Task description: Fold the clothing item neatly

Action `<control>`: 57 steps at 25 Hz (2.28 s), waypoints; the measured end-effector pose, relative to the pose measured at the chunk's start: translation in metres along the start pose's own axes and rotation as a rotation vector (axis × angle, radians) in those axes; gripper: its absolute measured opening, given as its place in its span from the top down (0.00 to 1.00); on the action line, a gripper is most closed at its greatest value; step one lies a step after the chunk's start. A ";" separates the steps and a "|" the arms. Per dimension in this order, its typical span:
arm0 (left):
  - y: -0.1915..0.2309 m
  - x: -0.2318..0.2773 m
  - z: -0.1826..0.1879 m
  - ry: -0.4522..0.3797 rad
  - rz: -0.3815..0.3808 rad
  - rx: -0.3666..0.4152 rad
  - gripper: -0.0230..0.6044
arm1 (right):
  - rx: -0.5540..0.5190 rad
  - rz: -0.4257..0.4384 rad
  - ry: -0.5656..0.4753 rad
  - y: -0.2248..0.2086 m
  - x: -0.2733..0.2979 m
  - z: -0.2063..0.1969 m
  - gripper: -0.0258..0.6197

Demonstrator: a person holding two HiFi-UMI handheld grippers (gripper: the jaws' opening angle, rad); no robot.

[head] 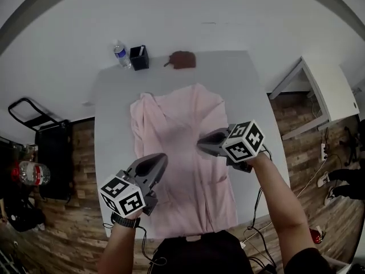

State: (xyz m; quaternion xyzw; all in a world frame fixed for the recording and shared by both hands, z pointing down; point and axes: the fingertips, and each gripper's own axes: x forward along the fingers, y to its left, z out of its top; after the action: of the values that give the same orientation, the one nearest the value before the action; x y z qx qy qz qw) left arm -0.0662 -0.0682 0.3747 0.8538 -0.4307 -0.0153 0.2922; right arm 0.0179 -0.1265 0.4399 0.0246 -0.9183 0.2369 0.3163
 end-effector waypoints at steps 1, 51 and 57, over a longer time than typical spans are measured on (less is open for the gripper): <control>0.002 -0.011 -0.004 -0.003 0.011 -0.006 0.95 | -0.048 0.000 0.088 0.002 0.019 -0.017 0.92; 0.137 -0.225 -0.097 -0.119 0.328 -0.200 0.95 | -0.258 -0.263 0.556 0.075 0.336 -0.060 0.91; 0.140 -0.231 -0.092 -0.149 0.337 -0.206 0.95 | -0.004 0.018 0.082 0.119 0.332 0.053 0.91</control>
State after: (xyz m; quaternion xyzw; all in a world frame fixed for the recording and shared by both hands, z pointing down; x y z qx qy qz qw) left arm -0.2875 0.0844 0.4706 0.7316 -0.5841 -0.0733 0.3439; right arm -0.3003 -0.0101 0.5506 0.0059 -0.9051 0.2388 0.3517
